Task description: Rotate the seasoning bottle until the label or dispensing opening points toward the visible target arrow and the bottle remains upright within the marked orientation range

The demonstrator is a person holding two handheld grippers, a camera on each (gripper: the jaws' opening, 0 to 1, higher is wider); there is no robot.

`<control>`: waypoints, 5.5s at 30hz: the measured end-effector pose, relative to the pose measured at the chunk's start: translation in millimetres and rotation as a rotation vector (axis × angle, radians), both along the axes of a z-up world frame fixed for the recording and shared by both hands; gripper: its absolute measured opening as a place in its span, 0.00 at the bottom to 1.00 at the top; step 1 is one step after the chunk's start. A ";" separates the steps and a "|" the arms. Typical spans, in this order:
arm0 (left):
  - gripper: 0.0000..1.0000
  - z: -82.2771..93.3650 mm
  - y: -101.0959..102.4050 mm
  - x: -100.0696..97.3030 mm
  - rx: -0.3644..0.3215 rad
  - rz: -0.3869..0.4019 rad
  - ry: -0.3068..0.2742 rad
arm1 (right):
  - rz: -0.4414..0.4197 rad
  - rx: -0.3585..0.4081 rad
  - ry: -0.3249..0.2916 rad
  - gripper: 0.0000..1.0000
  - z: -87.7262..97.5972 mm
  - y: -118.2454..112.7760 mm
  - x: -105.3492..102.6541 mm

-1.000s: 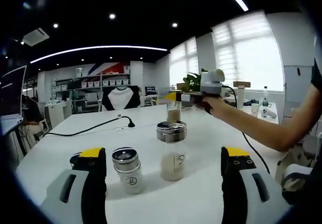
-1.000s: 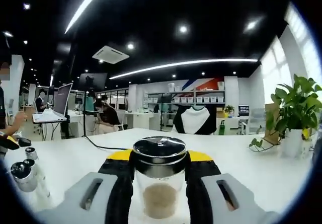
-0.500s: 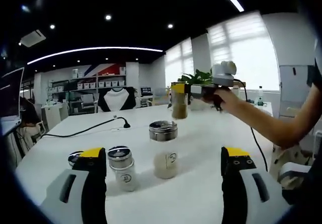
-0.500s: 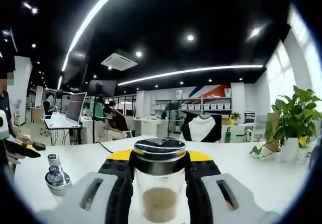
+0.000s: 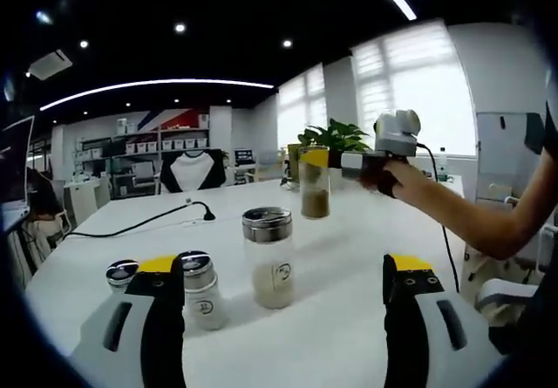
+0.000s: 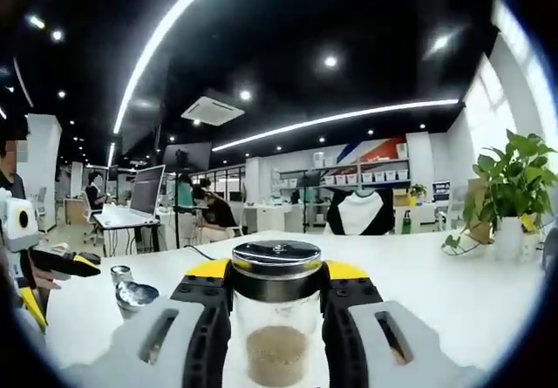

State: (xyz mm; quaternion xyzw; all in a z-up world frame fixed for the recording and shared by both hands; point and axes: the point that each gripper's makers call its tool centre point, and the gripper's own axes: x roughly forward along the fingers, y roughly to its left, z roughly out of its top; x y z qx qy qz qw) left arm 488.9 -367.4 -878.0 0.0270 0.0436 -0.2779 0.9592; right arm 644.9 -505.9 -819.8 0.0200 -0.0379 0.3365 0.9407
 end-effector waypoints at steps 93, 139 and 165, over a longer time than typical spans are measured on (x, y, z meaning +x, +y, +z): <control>0.82 -19.1 -71.2 -21.9 0.089 -0.324 -0.022 | 0.682 -0.058 -0.033 0.37 -39.0 81.2 -167.5; 0.51 -21.9 -76.2 -45.3 0.127 -0.587 -0.095 | 0.945 -0.116 -0.029 0.37 -52.7 112.4 -220.3; 0.45 -28.9 -71.9 -27.2 0.045 -0.446 -0.022 | 0.853 -0.167 -0.016 0.37 -61.0 110.4 -202.9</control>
